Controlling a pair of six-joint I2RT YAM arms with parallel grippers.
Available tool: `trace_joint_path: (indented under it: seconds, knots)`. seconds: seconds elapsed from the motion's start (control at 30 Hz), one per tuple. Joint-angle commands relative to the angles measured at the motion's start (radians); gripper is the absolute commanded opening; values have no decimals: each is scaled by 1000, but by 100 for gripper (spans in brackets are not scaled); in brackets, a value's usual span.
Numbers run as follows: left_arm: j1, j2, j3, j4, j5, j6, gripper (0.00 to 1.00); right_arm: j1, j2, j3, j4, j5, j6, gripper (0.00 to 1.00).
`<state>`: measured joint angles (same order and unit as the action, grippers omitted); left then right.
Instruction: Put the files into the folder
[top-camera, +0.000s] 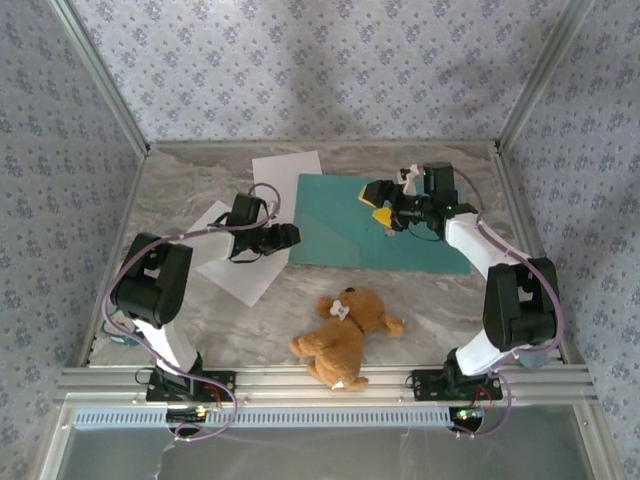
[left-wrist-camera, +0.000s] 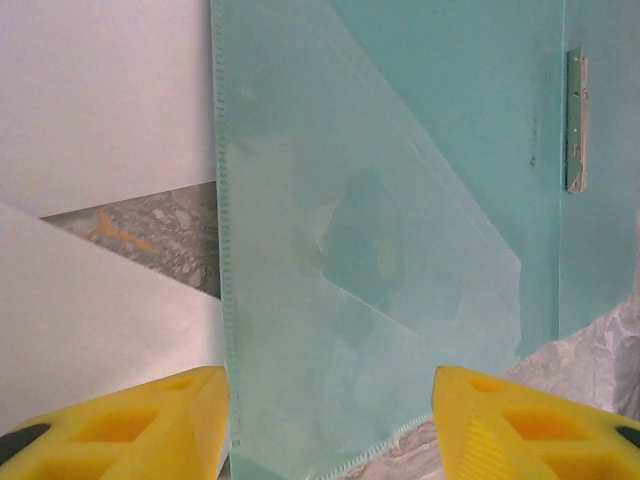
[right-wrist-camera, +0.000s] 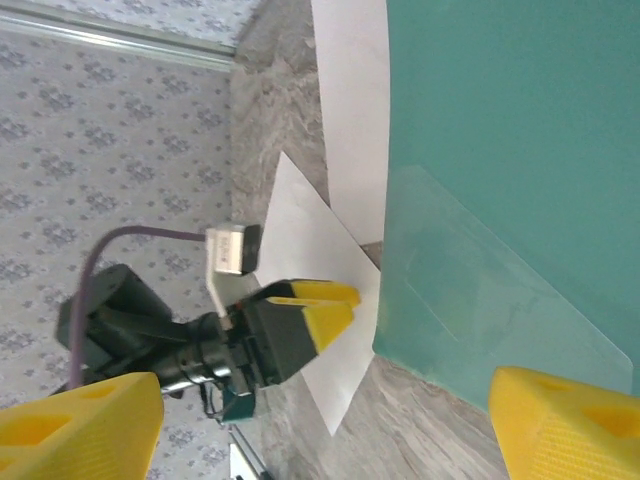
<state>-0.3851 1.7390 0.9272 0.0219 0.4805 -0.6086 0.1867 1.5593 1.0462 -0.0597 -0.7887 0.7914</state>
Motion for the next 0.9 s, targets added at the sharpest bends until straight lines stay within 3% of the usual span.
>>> trace_joint_path:
  seconds: [0.0,0.27,0.4,0.57,0.87]
  knots:
    - [5,-96,9,-93,-54,49,57,30,-13,58,-72,29,-69,86]
    - [21,-317,-10,-309,-232,25,62,145,91,223,-147,60,-146,86]
    - [49,-438,-40,-387,-270,-30,65,202,176,320,-148,61,-140,85]
    - [60,-540,-131,-359,-195,-114,70,273,281,438,-153,60,-141,84]
    - [32,-493,-274,-257,-134,-204,69,319,391,528,-133,57,-129,82]
